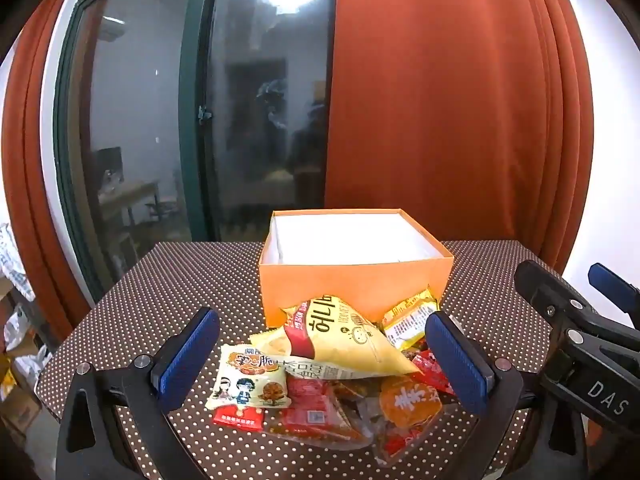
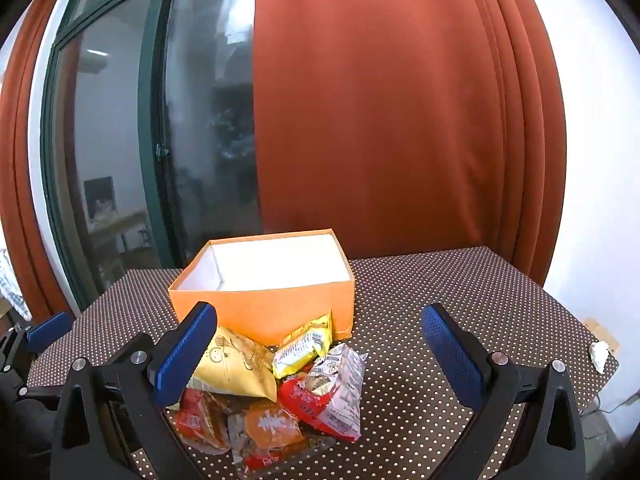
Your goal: Organize snacks
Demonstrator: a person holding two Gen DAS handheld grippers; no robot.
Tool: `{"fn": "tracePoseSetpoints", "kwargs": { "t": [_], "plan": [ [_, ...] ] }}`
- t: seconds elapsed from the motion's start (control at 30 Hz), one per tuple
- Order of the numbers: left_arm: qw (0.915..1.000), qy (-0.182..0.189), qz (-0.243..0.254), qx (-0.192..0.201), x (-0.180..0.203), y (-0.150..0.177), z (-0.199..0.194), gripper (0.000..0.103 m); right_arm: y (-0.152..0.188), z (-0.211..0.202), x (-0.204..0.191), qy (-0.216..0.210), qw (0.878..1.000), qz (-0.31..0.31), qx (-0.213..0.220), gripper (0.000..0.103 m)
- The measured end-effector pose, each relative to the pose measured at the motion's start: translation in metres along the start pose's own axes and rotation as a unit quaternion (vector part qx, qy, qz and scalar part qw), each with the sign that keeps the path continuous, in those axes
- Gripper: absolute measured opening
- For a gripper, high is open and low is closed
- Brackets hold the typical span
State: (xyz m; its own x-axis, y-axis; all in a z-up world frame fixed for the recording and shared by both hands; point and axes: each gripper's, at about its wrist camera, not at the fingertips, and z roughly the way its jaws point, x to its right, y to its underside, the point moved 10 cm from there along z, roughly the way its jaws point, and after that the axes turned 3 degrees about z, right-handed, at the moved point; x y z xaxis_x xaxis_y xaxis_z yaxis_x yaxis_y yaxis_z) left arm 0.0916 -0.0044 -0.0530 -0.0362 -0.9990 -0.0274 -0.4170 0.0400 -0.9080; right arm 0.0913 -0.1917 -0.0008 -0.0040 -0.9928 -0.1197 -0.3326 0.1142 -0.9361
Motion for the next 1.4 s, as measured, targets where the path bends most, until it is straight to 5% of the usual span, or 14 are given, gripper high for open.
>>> {"fn": "tracePoseSetpoints", "kwargs": {
  "t": [1.4],
  "plan": [
    [0.9996, -0.013, 0.017, 0.02, 0.0058, -0.0052, -0.0042, 0.102, 0.0039, 0.001, -0.0039, -0.01, 1.0, -0.001, -0.008, 0.103]
  ]
}}
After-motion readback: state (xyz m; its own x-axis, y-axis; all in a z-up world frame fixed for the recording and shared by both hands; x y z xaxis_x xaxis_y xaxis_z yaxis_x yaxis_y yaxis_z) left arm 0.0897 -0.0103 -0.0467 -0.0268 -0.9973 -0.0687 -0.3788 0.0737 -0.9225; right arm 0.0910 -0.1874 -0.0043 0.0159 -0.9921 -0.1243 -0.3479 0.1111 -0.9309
